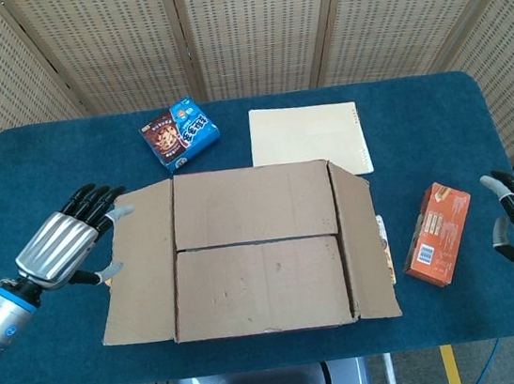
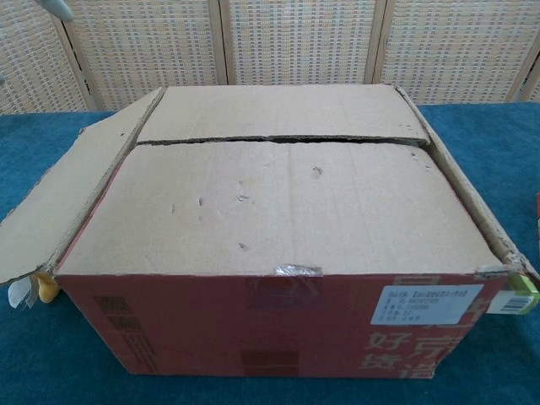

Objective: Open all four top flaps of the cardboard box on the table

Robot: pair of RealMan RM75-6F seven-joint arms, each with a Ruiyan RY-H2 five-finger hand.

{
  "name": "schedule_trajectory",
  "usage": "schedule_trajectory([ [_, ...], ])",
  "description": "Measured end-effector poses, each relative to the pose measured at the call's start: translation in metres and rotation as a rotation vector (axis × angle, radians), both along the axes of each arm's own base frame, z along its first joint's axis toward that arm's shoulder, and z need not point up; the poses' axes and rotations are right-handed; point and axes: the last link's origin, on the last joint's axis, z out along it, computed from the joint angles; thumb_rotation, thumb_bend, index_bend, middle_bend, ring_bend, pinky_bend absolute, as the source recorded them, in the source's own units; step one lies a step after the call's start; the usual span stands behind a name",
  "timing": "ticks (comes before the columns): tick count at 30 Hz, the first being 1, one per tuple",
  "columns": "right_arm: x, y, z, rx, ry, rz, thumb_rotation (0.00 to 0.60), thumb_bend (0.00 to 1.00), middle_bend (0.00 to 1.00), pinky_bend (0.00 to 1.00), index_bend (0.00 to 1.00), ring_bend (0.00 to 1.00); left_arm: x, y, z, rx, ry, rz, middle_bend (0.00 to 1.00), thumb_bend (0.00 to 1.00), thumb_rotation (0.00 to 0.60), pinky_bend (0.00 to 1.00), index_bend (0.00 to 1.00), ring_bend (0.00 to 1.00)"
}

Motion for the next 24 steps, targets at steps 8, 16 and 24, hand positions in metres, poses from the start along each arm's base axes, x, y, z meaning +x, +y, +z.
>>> schedule_trajectory([
  [8,-0.001,0.001,-0.002,0.009,0.0,0.002,0.6,0.82,0.14,0.0,0.14,0.0,0.023,0.007,-0.035,0.02,-0.027,-0.002,0.0,0.29,0.422,0.0,0.08,0.0],
  [16,-0.003,0.003,-0.006,0.022,-0.002,-0.002,0.6,0.82,0.14,0.0,0.14,0.0,0.039,0.011,-0.064,0.011,-0.038,-0.004,0.0,0.28,0.421,0.0,0.07,0.0],
  [24,-0.007,0.004,-0.006,0.021,-0.004,-0.01,0.6,0.82,0.14,0.0,0.14,0.0,0.047,0.016,-0.091,-0.002,-0.032,0.018,0.0,0.27,0.423,0.0,0.05,0.0],
])
